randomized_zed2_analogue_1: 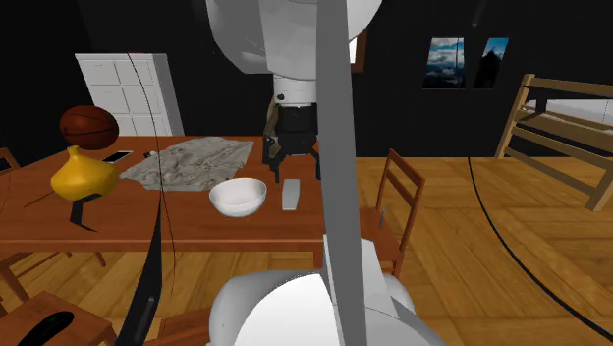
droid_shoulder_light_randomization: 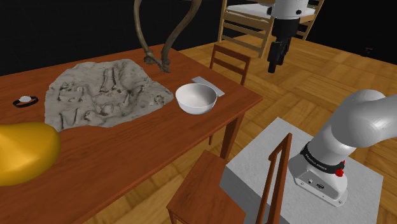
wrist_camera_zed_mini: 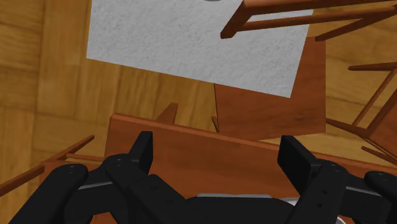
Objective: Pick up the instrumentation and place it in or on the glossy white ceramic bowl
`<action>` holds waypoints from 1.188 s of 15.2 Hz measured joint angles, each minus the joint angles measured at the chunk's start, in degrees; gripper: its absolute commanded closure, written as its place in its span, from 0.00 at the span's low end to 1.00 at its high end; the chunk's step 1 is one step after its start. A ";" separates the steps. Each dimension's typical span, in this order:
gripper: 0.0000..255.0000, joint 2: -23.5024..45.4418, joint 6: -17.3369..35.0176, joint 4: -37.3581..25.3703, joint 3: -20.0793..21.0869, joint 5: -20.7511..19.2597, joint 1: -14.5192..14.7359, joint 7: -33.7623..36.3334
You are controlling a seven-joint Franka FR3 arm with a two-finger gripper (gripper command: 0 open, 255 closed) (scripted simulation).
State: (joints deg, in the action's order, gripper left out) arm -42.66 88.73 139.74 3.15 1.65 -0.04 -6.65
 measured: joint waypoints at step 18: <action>0.00 31.18 28.25 -8.40 3.58 0.30 -1.57 8.04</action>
State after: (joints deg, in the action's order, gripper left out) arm -11.48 116.97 131.34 6.73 1.94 -1.61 1.39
